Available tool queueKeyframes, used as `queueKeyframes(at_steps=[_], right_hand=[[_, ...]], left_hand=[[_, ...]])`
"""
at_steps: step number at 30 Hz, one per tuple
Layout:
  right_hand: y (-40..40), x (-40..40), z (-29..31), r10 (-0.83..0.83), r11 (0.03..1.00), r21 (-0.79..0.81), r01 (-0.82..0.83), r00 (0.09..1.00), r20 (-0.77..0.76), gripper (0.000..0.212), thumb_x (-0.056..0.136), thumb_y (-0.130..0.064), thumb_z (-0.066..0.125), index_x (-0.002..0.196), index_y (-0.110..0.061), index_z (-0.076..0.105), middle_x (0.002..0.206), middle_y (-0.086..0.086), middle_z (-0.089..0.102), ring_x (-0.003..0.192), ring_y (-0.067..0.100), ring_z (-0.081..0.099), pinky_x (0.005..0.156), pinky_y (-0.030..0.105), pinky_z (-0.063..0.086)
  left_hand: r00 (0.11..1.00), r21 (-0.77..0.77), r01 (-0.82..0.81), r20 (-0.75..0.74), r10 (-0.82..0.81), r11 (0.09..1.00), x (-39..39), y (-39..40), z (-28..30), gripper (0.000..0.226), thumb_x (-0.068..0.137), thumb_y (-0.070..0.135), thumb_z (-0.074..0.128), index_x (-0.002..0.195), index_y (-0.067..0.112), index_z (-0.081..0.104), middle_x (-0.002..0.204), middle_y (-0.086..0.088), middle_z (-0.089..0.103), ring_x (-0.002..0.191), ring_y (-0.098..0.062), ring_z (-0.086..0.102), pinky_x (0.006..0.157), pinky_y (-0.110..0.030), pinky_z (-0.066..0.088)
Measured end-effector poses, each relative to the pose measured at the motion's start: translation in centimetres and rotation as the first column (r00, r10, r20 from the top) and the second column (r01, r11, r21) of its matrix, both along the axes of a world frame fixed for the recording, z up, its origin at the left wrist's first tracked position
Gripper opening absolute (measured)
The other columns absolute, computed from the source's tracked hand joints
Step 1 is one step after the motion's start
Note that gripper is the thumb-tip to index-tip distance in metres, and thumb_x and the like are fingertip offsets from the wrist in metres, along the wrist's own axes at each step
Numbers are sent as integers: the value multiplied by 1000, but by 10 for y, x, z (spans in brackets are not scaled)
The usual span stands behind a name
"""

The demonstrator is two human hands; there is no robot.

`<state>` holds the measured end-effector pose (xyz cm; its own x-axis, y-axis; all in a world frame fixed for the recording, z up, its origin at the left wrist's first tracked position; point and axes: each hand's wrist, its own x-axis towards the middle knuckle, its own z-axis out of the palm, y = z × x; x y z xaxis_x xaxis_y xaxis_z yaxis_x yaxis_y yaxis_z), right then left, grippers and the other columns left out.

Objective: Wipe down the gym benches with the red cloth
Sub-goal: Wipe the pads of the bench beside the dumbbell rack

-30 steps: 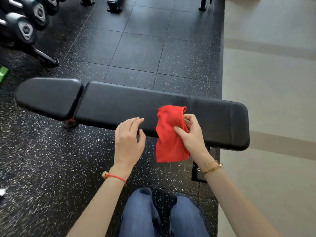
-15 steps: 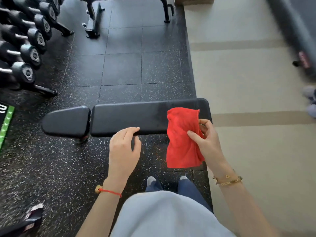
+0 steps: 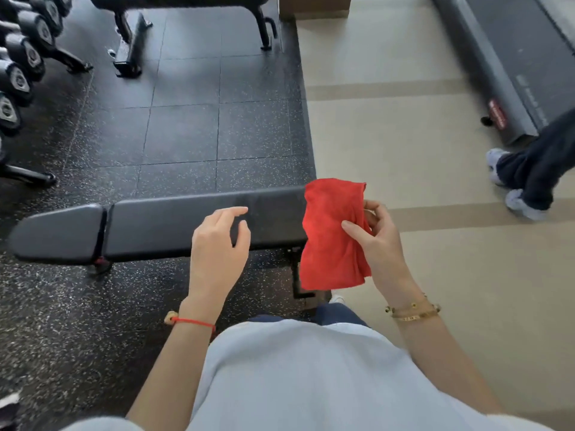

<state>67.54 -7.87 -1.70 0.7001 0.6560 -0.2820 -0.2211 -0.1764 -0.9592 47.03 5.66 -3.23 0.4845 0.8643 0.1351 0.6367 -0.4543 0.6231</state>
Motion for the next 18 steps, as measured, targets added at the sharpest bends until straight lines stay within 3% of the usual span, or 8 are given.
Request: queueKeyframes(at_steps=[9,18], right_hand=[[-8,129,-1,22,999,-25,-22,1000,-18,32,85,6,63,114,-5,52,99,11,65,89,20,60,86,41,49],[61,237,-15,35,999,-19,-36,998,-50,30,85,6,63,107,-12,54,96,7,65,90,20,61,91,43,49]], left_hand=[[994,-48,-108,13,109,993,112,-21,-5,26,96,18,54,118,18,66,117,3,69,110,-15,60,101,-34,45],[989,-49,-148,2,149,988,213,32,-12,26,96,19,53,119,18,66,116,2,69,110,-15,61,101,-36,47]])
